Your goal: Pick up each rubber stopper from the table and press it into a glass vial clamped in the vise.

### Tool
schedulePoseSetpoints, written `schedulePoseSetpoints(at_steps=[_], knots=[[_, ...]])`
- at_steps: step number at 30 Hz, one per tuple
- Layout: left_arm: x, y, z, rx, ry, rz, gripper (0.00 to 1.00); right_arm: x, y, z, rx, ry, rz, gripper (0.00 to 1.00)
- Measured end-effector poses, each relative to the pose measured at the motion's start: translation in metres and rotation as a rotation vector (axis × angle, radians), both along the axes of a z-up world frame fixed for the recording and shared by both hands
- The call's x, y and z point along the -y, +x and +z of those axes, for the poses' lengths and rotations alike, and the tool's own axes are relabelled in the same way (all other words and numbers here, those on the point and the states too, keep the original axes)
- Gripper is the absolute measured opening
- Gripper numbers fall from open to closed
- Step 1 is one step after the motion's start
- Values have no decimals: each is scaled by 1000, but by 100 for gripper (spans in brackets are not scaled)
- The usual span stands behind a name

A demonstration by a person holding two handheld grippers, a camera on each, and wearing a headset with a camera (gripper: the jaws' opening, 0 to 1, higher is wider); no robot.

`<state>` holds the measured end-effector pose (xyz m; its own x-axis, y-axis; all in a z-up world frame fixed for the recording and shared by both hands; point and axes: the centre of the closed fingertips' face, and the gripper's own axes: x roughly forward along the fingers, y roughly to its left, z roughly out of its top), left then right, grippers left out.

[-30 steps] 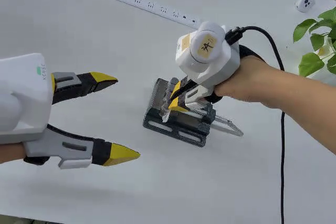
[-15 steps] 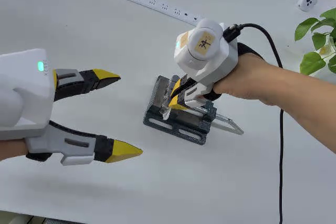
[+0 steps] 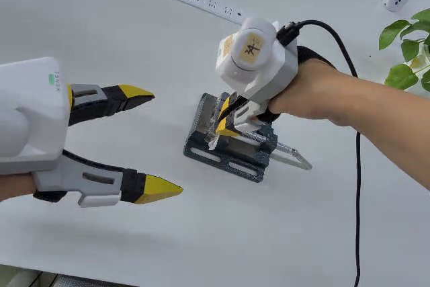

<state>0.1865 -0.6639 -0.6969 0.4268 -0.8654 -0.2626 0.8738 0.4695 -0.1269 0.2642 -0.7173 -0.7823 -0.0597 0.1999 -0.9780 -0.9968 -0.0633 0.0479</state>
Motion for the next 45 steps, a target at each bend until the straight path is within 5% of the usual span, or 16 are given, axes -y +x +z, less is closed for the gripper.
schedulePoseSetpoints(at_steps=[29,45], knots=[[10,1,2,-6,-18,-10,78,0,-1,-2,49,-135,-55,4],[11,0,4,-2,-16,-16,77,-2,2,0,29,-42,-81,7]])
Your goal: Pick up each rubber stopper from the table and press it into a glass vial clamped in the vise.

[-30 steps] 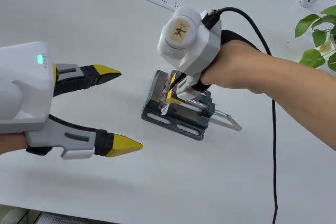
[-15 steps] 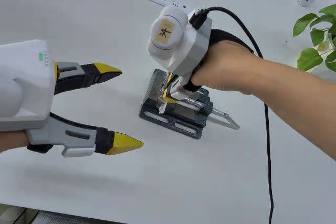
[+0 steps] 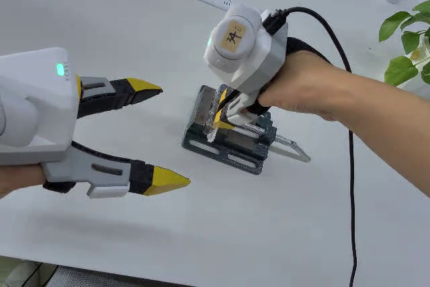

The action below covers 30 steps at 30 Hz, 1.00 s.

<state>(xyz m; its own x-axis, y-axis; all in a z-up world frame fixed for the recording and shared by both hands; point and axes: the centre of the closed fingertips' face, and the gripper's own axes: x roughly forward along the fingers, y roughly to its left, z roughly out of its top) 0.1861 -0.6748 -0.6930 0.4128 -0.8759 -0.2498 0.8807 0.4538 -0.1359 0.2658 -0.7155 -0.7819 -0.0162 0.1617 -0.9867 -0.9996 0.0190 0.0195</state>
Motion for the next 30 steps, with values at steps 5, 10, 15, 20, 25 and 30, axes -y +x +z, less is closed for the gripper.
schedulePoseSetpoints(at_steps=[5,10,15,20,25,30], knots=[[1,-1,0,-3,-1,-1,77,-1,-1,-1,-5,25,-20,7],[3,-1,0,-4,-2,-4,76,-1,-1,0,-10,40,-34,8],[3,-1,-1,-4,-4,-4,76,-2,1,-1,-9,49,-41,8],[2,-1,-2,-5,-3,-4,76,-2,1,-1,-9,56,-46,9],[0,0,-3,-8,-3,-2,76,-2,1,-2,-8,64,-57,8],[0,0,-4,-7,-2,-4,75,-2,1,-2,-7,72,-66,9]])
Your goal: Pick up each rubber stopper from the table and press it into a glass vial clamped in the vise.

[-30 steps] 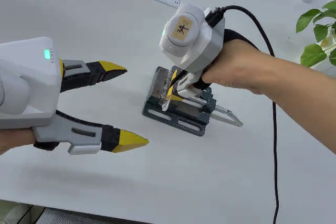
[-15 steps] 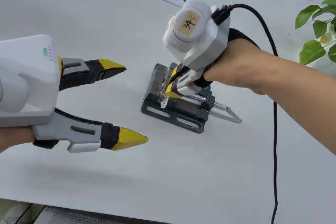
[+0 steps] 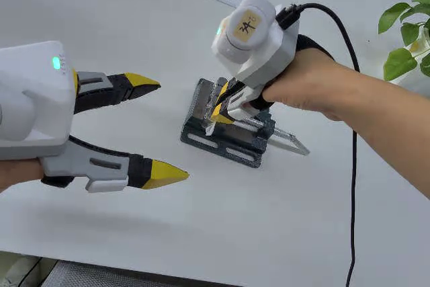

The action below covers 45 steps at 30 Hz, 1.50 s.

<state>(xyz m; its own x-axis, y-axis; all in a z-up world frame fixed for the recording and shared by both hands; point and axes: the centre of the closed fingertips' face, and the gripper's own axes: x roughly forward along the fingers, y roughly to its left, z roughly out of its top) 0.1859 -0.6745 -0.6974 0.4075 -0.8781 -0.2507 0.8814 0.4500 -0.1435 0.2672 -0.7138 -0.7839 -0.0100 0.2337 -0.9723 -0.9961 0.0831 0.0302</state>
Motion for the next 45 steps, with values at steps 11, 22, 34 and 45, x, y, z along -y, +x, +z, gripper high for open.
schedulePoseSetpoints(at_steps=[11,22,34,45], knots=[[0,0,-1,-4,0,2,75,6,4,15,2,50,-35,10],[0,0,-1,-5,-5,5,74,1,0,14,-14,72,-43,7],[-1,0,-1,-12,-12,15,74,3,-2,8,-25,60,-37,4],[0,-2,-2,-18,-14,13,73,3,-2,6,-33,57,-41,5]])
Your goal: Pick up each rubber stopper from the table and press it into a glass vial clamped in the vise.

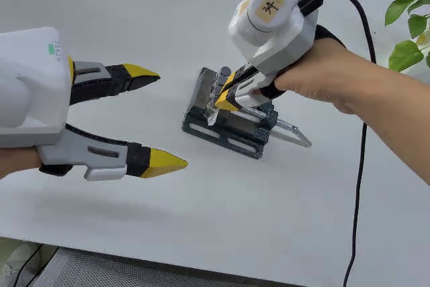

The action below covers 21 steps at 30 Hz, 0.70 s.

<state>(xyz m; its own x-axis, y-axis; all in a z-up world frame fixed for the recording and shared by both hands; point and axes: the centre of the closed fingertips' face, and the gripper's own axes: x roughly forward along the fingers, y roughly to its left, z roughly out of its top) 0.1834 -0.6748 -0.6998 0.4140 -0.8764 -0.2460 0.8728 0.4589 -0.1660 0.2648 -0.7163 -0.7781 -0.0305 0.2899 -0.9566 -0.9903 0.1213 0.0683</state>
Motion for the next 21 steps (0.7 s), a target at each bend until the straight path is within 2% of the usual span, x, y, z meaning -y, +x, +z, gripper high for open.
schedulePoseSetpoints(at_steps=[21], knots=[[-2,1,-1,-3,-13,2,72,0,-1,-2,5,-47,59,5]])
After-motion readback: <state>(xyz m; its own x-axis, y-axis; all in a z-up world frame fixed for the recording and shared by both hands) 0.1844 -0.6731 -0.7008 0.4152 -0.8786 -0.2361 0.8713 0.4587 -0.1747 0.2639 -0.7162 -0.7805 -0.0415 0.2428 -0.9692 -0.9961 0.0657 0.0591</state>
